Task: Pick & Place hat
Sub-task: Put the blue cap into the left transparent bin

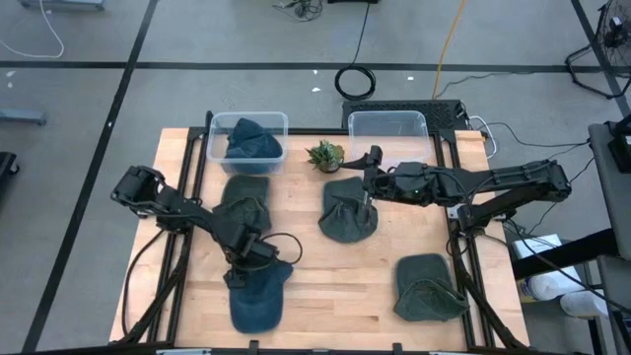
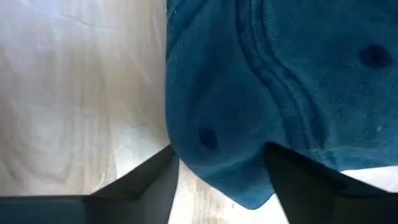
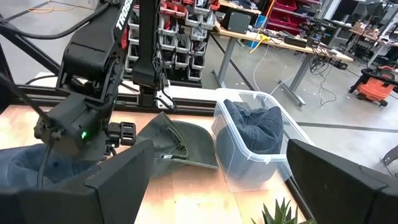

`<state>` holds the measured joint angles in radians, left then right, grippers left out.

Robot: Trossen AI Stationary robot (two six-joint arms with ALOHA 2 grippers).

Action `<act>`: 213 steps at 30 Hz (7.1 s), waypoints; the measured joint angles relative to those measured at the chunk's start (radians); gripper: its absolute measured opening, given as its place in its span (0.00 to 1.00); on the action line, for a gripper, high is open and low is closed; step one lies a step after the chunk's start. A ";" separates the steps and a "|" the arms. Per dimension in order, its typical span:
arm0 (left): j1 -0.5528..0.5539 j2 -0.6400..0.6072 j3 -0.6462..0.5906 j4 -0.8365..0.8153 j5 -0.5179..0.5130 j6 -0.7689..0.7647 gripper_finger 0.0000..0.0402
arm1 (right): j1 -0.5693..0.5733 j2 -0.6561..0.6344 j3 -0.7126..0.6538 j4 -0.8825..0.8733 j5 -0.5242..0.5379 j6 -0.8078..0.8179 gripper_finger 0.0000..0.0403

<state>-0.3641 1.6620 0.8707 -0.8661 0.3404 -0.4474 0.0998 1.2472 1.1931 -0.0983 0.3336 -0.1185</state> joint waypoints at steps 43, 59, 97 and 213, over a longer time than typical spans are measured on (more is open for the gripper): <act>0.108 -0.480 0.244 0.003 0.059 -0.274 0.01 | -0.001 0.000 0.000 0.157 0.004 0.283 0.89; 0.209 -0.486 0.423 0.001 -0.022 -0.198 0.01 | -0.009 0.000 0.000 0.150 -0.063 0.591 0.89; 0.512 -0.487 0.807 0.145 -0.428 -0.026 0.01 | -0.166 0.000 0.000 0.240 -0.464 1.151 0.89; 0.588 -0.271 0.805 0.508 0.237 -0.282 0.66 | -0.087 -0.173 -0.258 0.697 -0.885 0.648 0.00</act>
<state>0.2241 1.3907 1.6760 -0.3584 0.5771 -0.7294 0.0130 1.0744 0.9348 0.5989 -0.5511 0.5295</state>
